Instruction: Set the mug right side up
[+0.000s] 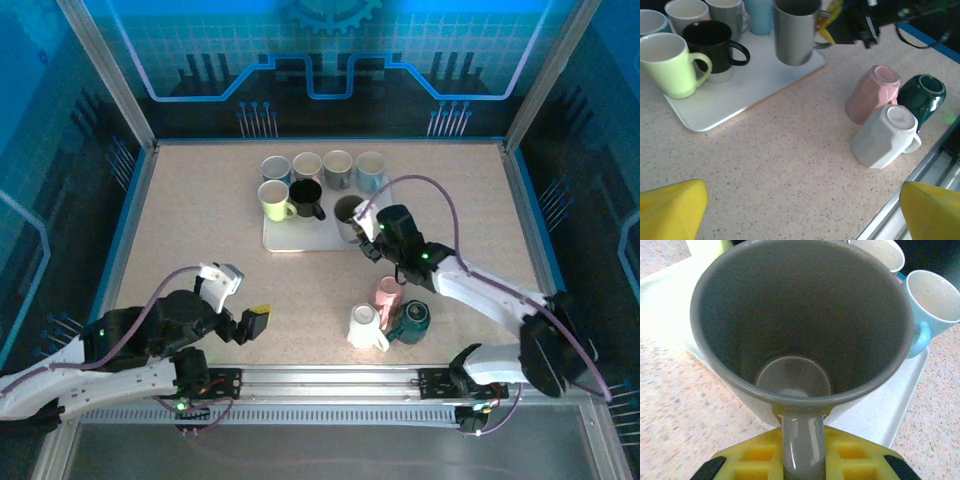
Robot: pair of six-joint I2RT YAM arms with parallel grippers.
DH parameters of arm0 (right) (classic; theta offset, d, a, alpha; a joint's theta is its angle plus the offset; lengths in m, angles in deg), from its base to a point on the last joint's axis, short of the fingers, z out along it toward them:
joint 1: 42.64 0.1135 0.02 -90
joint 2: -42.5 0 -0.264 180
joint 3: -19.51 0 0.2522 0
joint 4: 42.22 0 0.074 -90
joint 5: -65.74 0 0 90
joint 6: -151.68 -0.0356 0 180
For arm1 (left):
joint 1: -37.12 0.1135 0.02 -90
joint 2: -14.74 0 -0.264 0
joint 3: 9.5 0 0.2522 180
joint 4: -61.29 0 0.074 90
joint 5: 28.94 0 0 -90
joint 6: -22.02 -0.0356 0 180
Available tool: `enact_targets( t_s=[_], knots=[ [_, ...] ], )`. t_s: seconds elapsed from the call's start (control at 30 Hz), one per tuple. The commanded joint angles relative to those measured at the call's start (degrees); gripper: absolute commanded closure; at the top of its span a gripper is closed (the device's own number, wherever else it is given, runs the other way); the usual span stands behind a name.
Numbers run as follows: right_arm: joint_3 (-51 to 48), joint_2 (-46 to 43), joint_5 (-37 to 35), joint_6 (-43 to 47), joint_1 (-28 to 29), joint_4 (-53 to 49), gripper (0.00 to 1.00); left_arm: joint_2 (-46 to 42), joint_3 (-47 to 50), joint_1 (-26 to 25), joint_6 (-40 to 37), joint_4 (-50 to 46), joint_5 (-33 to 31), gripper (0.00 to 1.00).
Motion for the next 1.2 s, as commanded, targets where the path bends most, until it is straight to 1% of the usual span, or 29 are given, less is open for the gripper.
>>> enact_targets(
  t_s=[0.0,0.1,0.3,0.5,0.7,0.83,0.93,1.03,1.17],
  knots=[
    [7.2,5.4,2.9,1.0,-2.5,12.8,1.00,-0.3,0.8,-0.4,0.6,0.2,3.1,0.01],
    [10.4,11.0,5.7,-1.7,-4.8,13.9,1.00,-0.3,1.4,-0.4,0.2,1.0,4.5,0.01],
    [14.9,19.8,7.8,-4.7,-7.1,16.0,1.00,0.1,1.6,-0.3,-0.1,1.5,5.0,0.01],
    [17.0,25.3,7.8,-6.4,-8.0,16.5,1.00,0.1,1.8,-0.4,-0.4,1.8,4.8,0.01],
    [18.5,28.7,8.7,-7.5,-8.0,16.5,1.00,0.7,1.8,-0.3,-0.4,1.8,4.9,0.01],
    [19.1,30.0,9.6,-8.0,-8.0,16.5,0.91,0.8,1.9,-0.4,-0.4,1.7,4.7,0.01],
    [19.9,30.8,9.6,-8.3,-7.9,16.2,0.82,0.8,1.8,-0.4,-0.4,1.7,4.7,0.01],
    [20.3,31.2,9.5,-8.3,-7.8,15.8,0.70,0.8,1.8,-0.4,-0.4,1.7,4.3,0.01],
    [20.6,31.5,9.2,-8.2,-7.5,15.1,0.67,0.8,1.7,-0.4,-0.1,1.4,3.5,0.01]
  ],
)
